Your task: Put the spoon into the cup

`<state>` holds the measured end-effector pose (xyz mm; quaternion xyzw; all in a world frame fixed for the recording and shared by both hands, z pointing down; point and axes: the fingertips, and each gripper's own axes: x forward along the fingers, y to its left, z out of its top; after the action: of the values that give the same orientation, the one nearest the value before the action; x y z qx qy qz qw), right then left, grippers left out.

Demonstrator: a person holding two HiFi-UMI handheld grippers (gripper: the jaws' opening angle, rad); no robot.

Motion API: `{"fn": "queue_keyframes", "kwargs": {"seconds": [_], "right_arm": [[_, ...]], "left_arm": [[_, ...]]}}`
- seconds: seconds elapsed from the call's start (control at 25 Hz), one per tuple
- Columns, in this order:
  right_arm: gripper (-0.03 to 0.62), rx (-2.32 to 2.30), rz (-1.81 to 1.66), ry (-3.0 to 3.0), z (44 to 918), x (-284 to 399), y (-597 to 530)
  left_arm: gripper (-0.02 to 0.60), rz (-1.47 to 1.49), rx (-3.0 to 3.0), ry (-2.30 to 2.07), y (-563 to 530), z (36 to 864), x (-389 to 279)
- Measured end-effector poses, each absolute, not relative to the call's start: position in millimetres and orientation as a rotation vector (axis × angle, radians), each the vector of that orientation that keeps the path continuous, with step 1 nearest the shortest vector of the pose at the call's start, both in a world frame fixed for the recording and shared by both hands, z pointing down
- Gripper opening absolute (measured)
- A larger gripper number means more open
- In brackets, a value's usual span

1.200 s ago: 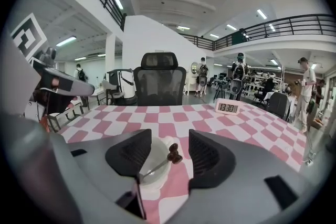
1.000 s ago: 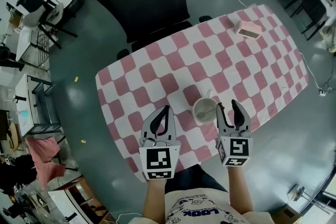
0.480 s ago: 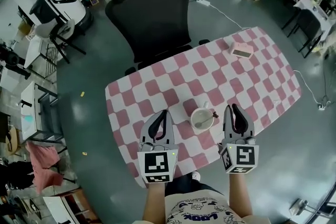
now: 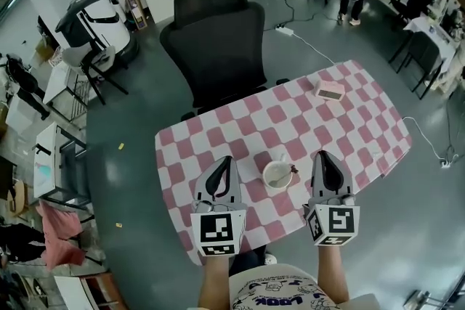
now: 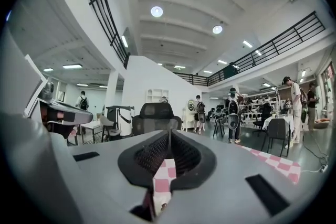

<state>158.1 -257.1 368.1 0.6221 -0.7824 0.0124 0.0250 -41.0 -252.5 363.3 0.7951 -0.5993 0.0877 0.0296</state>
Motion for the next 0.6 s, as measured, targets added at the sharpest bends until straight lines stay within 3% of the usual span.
{"fn": "queue_keyframes", "kwargs": {"seconds": [0.6], "right_arm": [[0.02, 1.95, -0.065, -2.461, 322.3, 159.7, -233.1]], "left_arm": [[0.014, 0.173, 2.511, -1.915, -224.5, 313.3, -40.9]]}}
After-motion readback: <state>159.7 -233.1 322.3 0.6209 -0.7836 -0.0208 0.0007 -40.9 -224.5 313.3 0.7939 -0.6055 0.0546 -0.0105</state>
